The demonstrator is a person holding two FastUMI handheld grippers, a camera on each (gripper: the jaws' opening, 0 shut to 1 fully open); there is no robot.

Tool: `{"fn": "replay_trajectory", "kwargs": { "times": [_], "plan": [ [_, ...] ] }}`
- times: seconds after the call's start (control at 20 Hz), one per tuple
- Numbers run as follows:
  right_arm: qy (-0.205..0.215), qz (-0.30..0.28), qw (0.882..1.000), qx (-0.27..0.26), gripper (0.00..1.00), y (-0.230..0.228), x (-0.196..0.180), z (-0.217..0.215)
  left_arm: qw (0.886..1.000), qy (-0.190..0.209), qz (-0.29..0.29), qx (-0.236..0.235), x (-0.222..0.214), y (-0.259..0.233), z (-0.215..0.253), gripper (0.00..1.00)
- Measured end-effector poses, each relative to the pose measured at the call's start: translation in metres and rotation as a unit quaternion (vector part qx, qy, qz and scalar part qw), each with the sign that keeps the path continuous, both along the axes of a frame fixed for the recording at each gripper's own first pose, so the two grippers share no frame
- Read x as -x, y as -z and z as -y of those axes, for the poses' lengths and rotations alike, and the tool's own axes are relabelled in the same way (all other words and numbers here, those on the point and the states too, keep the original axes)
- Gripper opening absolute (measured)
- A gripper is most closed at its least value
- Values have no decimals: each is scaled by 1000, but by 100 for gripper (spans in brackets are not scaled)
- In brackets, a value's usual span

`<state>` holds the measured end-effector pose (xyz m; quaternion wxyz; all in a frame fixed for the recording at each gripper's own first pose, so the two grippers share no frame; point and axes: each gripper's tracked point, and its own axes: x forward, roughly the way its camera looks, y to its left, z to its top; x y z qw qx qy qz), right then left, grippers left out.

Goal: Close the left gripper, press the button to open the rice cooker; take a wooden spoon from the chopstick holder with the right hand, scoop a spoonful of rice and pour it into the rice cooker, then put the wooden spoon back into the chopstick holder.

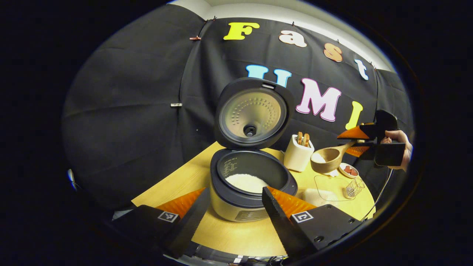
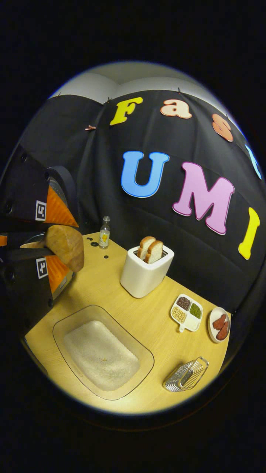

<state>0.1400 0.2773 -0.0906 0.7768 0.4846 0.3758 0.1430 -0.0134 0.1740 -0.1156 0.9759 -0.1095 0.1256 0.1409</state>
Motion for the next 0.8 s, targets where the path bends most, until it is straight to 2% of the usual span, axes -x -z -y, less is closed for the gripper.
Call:
{"fn": "replay_trajectory", "kwargs": {
  "times": [0.2, 0.35, 0.6, 0.8],
  "plan": [
    [-39, 34, 999, 18, 21, -9, 2, -50, 1000, -20, -2, 18, 9, 6, -23, 95],
    [-67, 103, 990, 72, 21, -18, 6, -77, 1000, -19, -1, 12, 11, 9, -35, 95],
    [-136, 199, 960, 144, 21, -19, 17, -125, 1000, -22, 1, -10, 4, 2, -59, 95],
    [-187, 267, 925, 197, 21, -16, 23, -149, 999, -30, 8, 25, 0, 4, -65, 96]
  ]
}}
